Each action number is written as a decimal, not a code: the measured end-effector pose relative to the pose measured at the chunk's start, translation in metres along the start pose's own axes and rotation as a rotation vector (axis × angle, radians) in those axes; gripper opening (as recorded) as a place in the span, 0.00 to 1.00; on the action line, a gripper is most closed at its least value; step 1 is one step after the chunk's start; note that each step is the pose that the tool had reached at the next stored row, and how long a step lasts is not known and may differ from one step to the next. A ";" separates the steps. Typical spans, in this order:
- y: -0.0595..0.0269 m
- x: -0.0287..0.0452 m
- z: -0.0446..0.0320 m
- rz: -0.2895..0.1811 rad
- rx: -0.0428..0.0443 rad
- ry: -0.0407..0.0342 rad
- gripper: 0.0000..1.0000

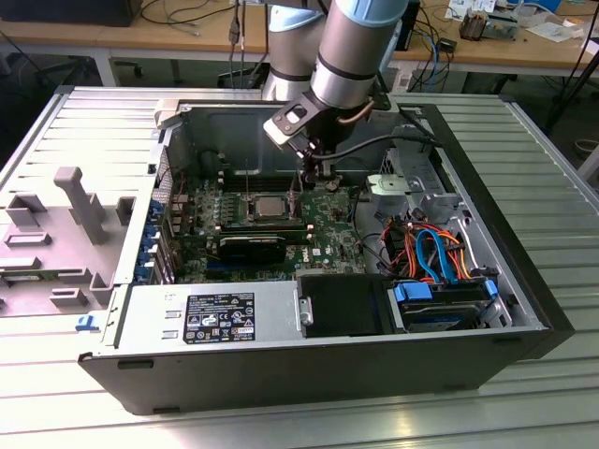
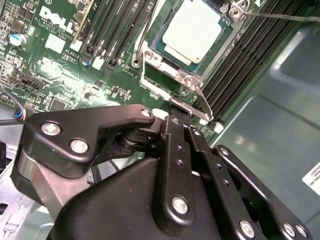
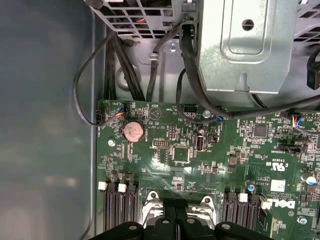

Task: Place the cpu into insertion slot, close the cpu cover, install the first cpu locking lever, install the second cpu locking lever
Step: 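Install the first cpu locking lever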

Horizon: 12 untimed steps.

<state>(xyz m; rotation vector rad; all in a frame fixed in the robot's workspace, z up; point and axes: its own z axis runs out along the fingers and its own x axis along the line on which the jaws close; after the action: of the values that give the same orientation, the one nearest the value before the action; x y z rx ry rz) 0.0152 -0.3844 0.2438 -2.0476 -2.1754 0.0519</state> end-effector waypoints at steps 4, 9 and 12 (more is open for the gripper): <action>-0.0056 -0.0006 0.0008 -0.002 -0.0001 0.0037 0.11; -0.0098 -0.0011 0.0012 -0.009 0.0006 0.0030 0.11; -0.0135 -0.0013 0.0021 -0.031 0.0024 0.0016 0.11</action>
<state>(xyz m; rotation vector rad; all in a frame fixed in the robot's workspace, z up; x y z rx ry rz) 0.0016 -0.3864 0.2434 -2.0110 -2.2048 0.0492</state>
